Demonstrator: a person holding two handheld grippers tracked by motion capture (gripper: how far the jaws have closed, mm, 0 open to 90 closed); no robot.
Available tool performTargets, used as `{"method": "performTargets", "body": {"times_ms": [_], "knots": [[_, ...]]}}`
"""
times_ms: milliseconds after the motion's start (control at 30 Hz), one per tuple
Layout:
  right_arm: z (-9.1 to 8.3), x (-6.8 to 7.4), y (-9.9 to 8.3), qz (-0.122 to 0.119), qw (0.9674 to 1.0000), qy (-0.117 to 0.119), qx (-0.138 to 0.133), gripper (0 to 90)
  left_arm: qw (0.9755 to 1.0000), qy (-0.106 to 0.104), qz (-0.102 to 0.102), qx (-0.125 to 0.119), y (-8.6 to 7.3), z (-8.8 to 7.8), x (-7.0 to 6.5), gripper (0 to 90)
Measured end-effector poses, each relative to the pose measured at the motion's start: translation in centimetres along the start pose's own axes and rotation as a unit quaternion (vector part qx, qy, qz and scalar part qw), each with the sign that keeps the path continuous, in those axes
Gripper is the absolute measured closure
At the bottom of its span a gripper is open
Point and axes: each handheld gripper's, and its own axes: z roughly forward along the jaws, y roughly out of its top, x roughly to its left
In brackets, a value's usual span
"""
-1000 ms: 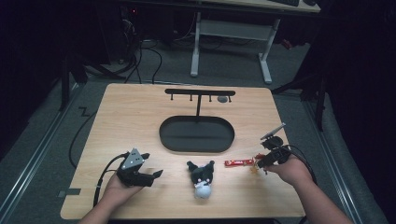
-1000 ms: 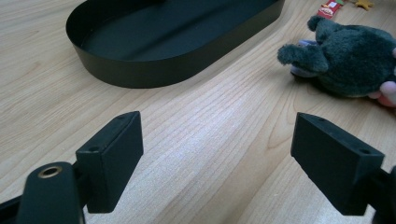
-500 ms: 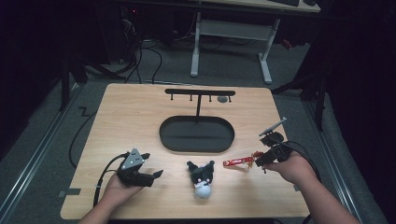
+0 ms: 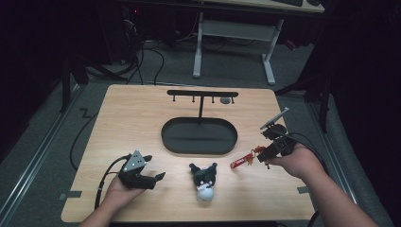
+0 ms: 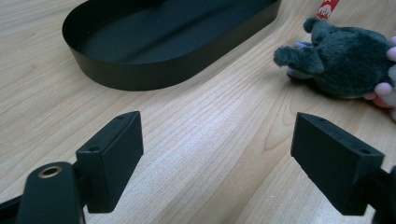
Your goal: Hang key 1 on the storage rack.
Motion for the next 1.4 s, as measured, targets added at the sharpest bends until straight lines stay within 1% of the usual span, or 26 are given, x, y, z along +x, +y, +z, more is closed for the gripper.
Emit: {"method": "performTargets", "body": {"times_ms": [233, 367, 400, 433, 467, 500, 667, 700, 733, 867, 933, 1133, 1400], "knots": [[-1.2, 0.6, 1.3, -0.013, 0.9999, -0.001, 0.0, 65.7, 1.0, -0.001, 0.0, -0.001, 0.0, 0.0, 0.0, 17.2], [-1.5, 0.9, 2.1, -0.02, 0.9998, -0.004, 0.0, 65.7, 1.0, -0.001, 0.0, 0.0, 0.0, 0.0, 0.0, 17.2], [-1.5, 1.0, 2.3, -0.017, 0.9998, -0.005, 0.001, 65.7, 1.0, -0.001, 0.0, -0.001, 0.0, 0.0, 0.0, 17.2], [-1.6, 1.0, 2.6, -0.022, 0.9997, -0.004, 0.001, 65.7, 1.0, -0.001, 0.0, -0.001, 0.0, 0.0, 0.0, 17.2], [-1.6, 1.1, 2.8, -0.02, 0.9998, -0.005, 0.003, 65.7, 1.0, -0.001, 0.0, -0.001, 0.0, 0.0, 0.0, 17.2], [-1.7, 1.1, 3.1, -0.029, 0.9996, -0.005, 0.0, 65.7, 1.0, -0.001, 0.0, -0.001, 0.0, 0.0, 0.0, 17.2], [-2.0, 1.4, 4.4, -0.036, 0.9993, -0.007, -0.003, 65.7, 1.0, -0.001, -0.001, 0.0, 0.0, 0.0, 0.0, 17.2], [-2.0, 1.4, 4.4, -0.036, 0.9993, -0.007, -0.003, 65.7, 1.0, -0.001, -0.001, 0.0, 0.0, 0.0, 0.0, 17.2], [-2.2, 1.6, 5.0, -0.038, 0.9992, -0.009, -0.003, 65.7, 1.0, -0.001, 0.0, 0.0, 0.0, -0.1, 0.0, 17.2], [-2.6, 1.8, 6.0, -0.043, 0.999, -0.013, -0.004, 65.7, 1.0, -0.001, -0.001, 0.0, 0.0, -0.1, 0.0, 17.2], [-2.8, 1.8, 6.4, -0.04, 0.9991, -0.012, -0.005, 65.7, 1.0, -0.003, -0.001, 0.001, 0.0, -0.2, 0.1, 17.2], [-3.6, 1.6, 7.8, -0.04, 0.9991, -0.011, -0.013, 65.7, 1.0, -0.003, 0.0, 0.002, 0.0, -0.2, 0.1, 17.2], [-4.3, 1.1, 9.3, -0.033, 0.9991, -0.02, -0.017, 65.8, 1.0, -0.003, 0.0, 0.001, -0.1, -0.2, 0.2, 17.2]]}}
